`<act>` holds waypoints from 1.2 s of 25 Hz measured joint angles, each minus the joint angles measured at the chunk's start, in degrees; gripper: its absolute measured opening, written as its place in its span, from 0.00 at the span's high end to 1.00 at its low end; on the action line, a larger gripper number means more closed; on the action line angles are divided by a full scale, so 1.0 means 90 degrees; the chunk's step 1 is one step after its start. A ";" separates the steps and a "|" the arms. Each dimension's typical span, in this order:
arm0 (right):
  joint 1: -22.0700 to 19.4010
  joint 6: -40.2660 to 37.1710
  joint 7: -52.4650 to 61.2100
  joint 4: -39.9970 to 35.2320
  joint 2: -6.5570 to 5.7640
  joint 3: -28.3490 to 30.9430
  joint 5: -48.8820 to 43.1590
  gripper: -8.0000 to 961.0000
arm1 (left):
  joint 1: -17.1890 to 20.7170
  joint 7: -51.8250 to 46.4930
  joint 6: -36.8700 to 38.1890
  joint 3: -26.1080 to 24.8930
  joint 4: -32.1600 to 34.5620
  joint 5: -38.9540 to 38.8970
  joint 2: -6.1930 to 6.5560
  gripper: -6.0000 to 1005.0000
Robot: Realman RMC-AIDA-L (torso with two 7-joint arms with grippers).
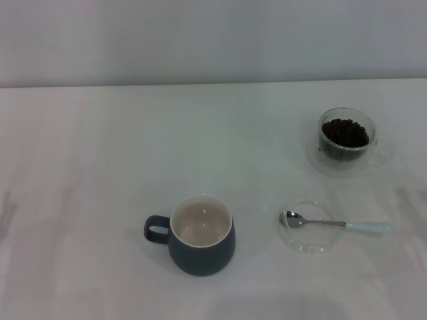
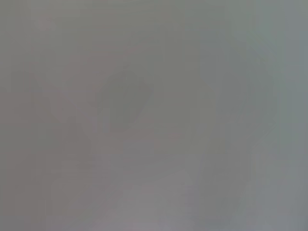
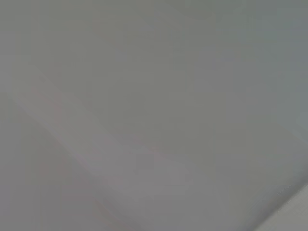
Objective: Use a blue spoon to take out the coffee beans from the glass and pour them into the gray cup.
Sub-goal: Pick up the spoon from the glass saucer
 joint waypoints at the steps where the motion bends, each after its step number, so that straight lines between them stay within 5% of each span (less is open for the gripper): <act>1: 0.0007 0.0014 0.0001 0.0092 0.0006 0.0000 0.0000 0.11 | -0.0030 -0.0013 -0.0021 0.0000 -0.0009 -0.0035 0.0000 0.12; 11: 0.0040 0.0243 -0.0064 0.0831 0.0036 0.0085 -0.0036 0.11 | -0.0220 -0.0022 -0.0190 0.0003 0.0012 -0.0054 -0.0009 0.12; 19: -0.0001 0.0815 -0.0275 0.1035 0.0050 0.0978 -0.1324 0.11 | -0.0306 -0.0026 -0.0263 0.0059 0.0020 -0.0024 -0.0009 0.12; 30: 0.0016 0.1167 -0.0345 0.1219 0.0050 0.1088 -0.1587 0.15 | -0.0309 -0.0031 -0.0263 0.0068 0.0020 0.0055 -0.0009 0.12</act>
